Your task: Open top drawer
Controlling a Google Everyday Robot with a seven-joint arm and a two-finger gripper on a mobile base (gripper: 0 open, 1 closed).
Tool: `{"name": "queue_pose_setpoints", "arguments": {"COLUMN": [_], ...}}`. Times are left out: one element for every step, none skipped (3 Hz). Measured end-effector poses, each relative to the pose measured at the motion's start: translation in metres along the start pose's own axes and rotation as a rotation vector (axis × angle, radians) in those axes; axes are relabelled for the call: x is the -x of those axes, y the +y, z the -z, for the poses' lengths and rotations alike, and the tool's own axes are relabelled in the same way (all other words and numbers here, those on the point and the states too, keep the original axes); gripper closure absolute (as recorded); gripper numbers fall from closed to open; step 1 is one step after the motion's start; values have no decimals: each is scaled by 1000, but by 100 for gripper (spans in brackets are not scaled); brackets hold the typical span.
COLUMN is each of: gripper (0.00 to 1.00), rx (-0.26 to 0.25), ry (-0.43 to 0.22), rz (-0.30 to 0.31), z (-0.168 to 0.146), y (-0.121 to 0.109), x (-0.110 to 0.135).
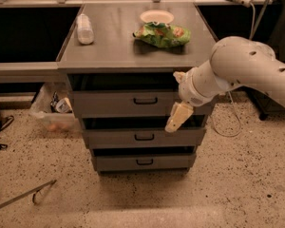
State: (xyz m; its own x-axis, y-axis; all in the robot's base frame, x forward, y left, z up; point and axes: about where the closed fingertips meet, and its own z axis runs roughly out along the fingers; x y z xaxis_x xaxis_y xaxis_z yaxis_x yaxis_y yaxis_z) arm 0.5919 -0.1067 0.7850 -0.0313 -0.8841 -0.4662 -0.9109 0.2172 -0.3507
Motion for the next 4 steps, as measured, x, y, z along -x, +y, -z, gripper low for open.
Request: {"name": "queue_pose_setpoints", "arguments": {"gripper": [0,0,0,0], "rx": [-47,-64,-49,-20], "ry": [-46,-77,-75,-57], "rz": [-33,-59,-68,-87], "z": [-34,-59,-80,-100], "y": [-22,-30,-24,-14], "x": [4,2,-7,-23]}}
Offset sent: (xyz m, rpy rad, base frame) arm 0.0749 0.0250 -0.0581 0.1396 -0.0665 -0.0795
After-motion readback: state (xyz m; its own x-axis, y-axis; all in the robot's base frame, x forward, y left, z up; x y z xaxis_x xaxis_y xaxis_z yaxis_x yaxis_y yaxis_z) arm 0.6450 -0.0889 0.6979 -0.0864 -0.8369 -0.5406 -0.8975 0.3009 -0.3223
